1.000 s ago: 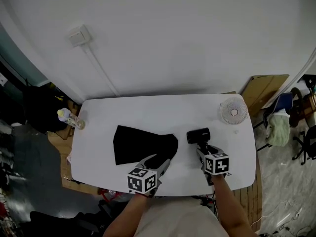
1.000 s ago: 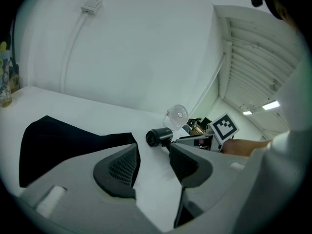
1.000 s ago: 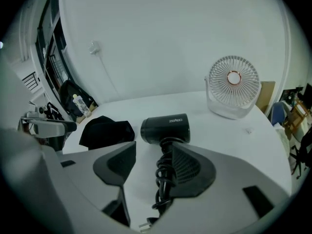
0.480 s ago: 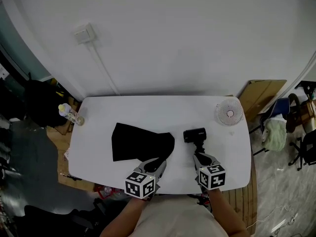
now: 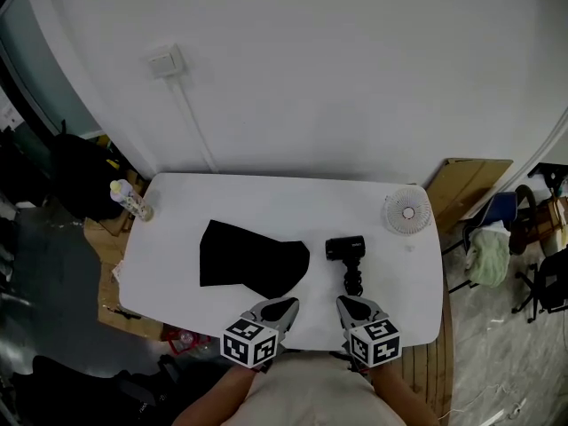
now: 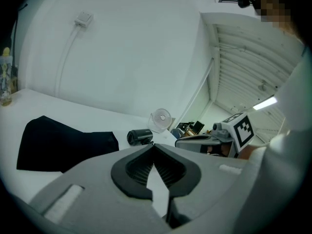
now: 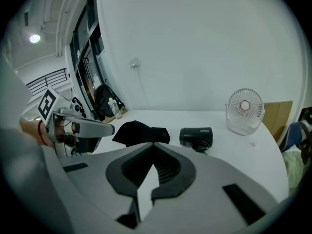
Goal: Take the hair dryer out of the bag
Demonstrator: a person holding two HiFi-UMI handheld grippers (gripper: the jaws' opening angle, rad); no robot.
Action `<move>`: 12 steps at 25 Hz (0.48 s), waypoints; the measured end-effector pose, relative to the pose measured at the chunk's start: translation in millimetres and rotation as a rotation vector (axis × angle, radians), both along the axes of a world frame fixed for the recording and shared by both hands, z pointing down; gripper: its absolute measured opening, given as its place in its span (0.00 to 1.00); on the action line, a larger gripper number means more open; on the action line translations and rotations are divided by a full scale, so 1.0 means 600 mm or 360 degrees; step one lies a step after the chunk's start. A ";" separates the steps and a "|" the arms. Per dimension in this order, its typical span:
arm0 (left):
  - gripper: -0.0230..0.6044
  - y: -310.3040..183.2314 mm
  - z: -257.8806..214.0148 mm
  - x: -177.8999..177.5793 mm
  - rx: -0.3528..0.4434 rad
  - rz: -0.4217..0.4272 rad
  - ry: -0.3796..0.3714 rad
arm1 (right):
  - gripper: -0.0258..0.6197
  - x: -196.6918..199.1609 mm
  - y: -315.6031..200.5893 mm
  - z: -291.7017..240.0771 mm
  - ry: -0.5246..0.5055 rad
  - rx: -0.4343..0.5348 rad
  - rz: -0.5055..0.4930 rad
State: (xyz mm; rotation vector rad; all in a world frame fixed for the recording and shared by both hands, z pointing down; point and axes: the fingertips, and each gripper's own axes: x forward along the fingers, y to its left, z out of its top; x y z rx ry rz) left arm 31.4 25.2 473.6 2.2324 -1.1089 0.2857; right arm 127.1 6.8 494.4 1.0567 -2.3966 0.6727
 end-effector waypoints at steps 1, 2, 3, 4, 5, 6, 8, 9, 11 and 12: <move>0.06 0.007 0.000 0.004 -0.0002 0.0008 0.0004 | 0.06 -0.001 0.006 -0.004 -0.0004 0.0003 -0.0014; 0.06 0.013 0.001 0.008 -0.0005 0.0015 0.0006 | 0.06 -0.001 0.012 -0.008 -0.0008 0.0005 -0.0026; 0.06 0.019 0.002 0.011 -0.0010 0.0022 0.0006 | 0.06 -0.001 0.016 -0.010 -0.0010 0.0007 -0.0038; 0.06 0.024 0.004 0.015 -0.0017 0.0029 0.0004 | 0.06 -0.001 0.020 -0.012 -0.0012 0.0009 -0.0047; 0.06 0.028 0.005 0.017 -0.0023 0.0035 0.0002 | 0.06 -0.001 0.023 -0.013 -0.0014 0.0010 -0.0055; 0.06 0.031 0.007 0.020 -0.0028 0.0040 0.0000 | 0.06 -0.001 0.026 -0.014 -0.0017 0.0010 -0.0061; 0.06 0.035 0.008 0.023 -0.0032 0.0044 -0.0006 | 0.06 -0.001 0.029 -0.015 -0.0023 0.0009 -0.0071; 0.06 0.036 0.007 0.024 -0.0030 0.0045 -0.0010 | 0.06 -0.001 0.031 -0.016 -0.0026 0.0010 -0.0076; 0.06 0.035 0.005 0.024 -0.0022 0.0043 -0.0019 | 0.06 -0.002 0.033 -0.019 -0.0031 0.0016 -0.0086; 0.06 0.034 0.003 0.024 -0.0019 0.0042 -0.0022 | 0.06 -0.002 0.033 -0.021 -0.0032 0.0019 -0.0090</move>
